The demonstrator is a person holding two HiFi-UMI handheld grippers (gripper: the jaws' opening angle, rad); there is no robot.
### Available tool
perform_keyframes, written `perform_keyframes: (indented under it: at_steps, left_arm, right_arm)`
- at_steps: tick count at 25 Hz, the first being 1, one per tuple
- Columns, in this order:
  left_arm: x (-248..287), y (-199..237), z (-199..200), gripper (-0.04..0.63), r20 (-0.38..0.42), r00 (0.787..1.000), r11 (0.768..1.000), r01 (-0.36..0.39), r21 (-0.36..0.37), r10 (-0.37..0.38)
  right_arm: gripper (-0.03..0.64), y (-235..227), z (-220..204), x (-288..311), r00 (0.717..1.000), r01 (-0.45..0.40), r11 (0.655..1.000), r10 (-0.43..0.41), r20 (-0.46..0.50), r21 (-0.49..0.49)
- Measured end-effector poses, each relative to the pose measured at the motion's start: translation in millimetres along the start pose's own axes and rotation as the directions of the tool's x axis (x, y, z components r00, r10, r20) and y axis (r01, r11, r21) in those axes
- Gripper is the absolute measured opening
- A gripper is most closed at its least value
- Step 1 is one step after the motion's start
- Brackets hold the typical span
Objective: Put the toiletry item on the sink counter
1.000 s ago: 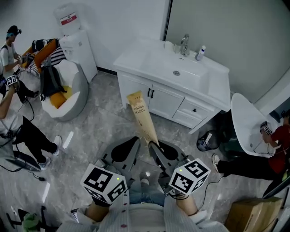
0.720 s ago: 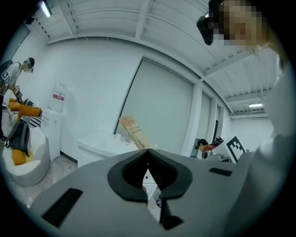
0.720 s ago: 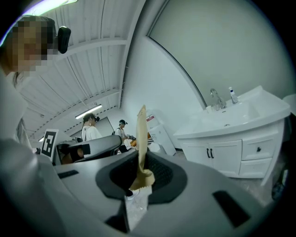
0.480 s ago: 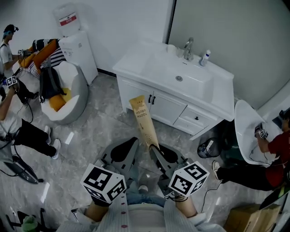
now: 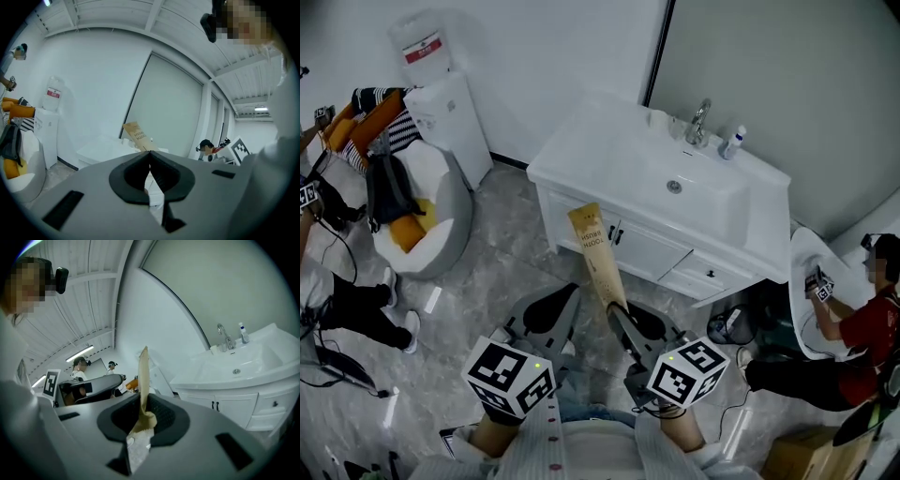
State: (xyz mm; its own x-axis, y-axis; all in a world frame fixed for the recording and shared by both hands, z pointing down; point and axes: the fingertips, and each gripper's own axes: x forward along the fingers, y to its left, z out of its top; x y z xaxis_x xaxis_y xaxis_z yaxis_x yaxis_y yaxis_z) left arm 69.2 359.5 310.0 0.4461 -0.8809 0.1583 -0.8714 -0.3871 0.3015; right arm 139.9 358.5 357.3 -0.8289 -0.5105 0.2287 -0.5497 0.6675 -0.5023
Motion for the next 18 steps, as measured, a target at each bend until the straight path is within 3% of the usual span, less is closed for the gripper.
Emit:
perform_keyframes:
  at_steps: [11,18]
  left_arm:
    - [19.8,94.7,28.7,0.017,0.012,1.0,1.0,0.002,0.023,-0.003]
    - [15.0,133.0,29.7,0.017,0.005,1.0,1.0,0.0,0.01,0.0]
  right_arm:
    - [0.057,-12.9,29.2,94.6,0.999,0.023,1.0,-0.023,0.04,-0.004]
    - [0.057,-11.6,23.5,127.5,0.998,0.04,0.999,-0.041,0.041,0.027]
